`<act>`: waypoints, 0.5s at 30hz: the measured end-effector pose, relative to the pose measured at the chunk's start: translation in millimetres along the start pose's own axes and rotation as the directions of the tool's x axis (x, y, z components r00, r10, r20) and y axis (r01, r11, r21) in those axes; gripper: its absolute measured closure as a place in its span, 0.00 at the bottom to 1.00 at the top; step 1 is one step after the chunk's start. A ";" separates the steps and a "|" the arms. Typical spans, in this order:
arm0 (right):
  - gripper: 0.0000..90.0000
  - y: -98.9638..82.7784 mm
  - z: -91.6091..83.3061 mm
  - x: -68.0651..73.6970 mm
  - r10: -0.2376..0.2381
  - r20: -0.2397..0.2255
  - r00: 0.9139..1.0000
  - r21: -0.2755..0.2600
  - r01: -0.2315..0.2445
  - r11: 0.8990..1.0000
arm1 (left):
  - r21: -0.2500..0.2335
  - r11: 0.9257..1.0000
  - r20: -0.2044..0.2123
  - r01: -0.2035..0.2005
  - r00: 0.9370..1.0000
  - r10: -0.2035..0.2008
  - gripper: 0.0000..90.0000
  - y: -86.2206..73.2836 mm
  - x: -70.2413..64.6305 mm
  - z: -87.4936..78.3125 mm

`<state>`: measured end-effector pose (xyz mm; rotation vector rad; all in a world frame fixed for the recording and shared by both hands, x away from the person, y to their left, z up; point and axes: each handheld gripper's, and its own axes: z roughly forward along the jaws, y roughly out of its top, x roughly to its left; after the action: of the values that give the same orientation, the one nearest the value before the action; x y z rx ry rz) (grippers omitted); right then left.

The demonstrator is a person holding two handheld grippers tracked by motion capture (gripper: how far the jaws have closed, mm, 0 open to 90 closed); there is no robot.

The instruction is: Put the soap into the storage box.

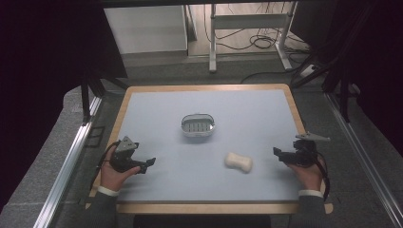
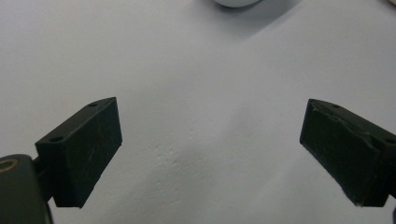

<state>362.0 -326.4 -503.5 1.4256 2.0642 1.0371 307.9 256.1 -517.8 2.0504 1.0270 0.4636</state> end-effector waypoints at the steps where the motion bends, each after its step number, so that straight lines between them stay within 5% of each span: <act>1: 0.11 0.0 -0.1 0.4 -0.005 0.004 1.000 0.002 0.005 1.000 | 0.003 1.000 0.003 -0.003 1.000 0.003 0.07 0.0 -0.3 0.7; 15: 0.15 -1.7 3.0 3.7 -0.056 0.016 0.998 0.029 0.055 0.998 | 0.004 1.000 0.005 -0.001 1.000 0.001 0.07 1.0 0.0 2.2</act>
<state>361.7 -322.3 -506.5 1.3782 2.1023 0.9739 309.7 254.7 -518.4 2.0545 1.0249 0.4566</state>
